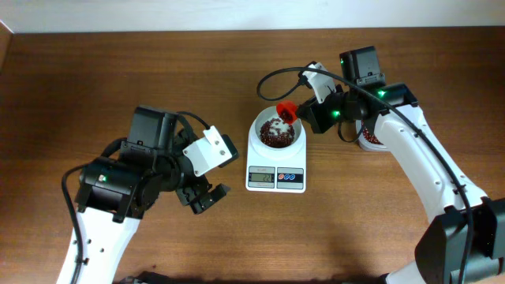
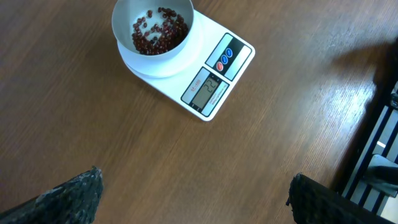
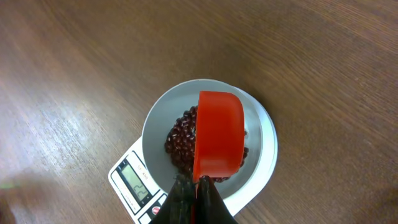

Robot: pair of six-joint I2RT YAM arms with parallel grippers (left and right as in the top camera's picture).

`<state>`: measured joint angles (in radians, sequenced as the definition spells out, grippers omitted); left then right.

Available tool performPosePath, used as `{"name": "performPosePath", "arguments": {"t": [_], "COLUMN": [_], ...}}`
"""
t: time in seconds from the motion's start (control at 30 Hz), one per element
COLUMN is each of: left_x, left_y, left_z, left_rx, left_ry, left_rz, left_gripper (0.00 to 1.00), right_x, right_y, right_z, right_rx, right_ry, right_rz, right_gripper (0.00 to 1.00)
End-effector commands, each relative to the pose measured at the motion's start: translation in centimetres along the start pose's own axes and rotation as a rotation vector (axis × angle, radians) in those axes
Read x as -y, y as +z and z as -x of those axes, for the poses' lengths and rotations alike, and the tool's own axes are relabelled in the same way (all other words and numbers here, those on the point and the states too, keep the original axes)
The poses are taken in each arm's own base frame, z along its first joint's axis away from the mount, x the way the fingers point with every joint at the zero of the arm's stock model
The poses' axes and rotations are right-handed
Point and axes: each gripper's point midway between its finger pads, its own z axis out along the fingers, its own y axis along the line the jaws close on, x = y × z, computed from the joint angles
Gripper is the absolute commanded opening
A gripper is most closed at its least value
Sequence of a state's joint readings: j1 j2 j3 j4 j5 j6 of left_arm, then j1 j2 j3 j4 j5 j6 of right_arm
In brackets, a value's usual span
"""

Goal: Scoop and weigh 50g on scale
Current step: 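Tilt the red scoop to pour beans into the white bowl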

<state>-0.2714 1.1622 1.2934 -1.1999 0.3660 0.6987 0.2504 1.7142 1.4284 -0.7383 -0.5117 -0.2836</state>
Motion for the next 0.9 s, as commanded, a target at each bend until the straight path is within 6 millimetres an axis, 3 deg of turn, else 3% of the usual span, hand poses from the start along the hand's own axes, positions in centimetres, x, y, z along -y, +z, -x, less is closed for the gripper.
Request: {"name": "performPosePath", "arguments": {"t": [0.0, 0.07, 0.27, 0.87], "left_x": [-0.3, -0.3, -0.3, -0.3], "left_y": [-0.6, -0.6, -0.6, -0.6], "left_z": [0.4, 0.4, 0.4, 0.4], "left_rx": [0.016, 0.016, 0.016, 0.016], "left_ry": [-0.001, -0.001, -0.001, -0.001], "left_rz": [0.017, 0.017, 0.017, 0.017], "left_gripper": [0.99, 0.99, 0.99, 0.99], "right_x": [-0.1, -1.0, -1.5, -1.9], "right_y": [-1.1, -1.1, -1.1, -1.1], "right_z": [0.6, 1.0, 1.4, 1.7], "right_rx": [0.015, 0.033, 0.051, 0.067], "right_ry": [-0.025, -0.019, -0.028, -0.03], "right_rz": [-0.052, 0.002, 0.025, 0.055], "right_gripper": [0.04, 0.04, 0.04, 0.04]}}
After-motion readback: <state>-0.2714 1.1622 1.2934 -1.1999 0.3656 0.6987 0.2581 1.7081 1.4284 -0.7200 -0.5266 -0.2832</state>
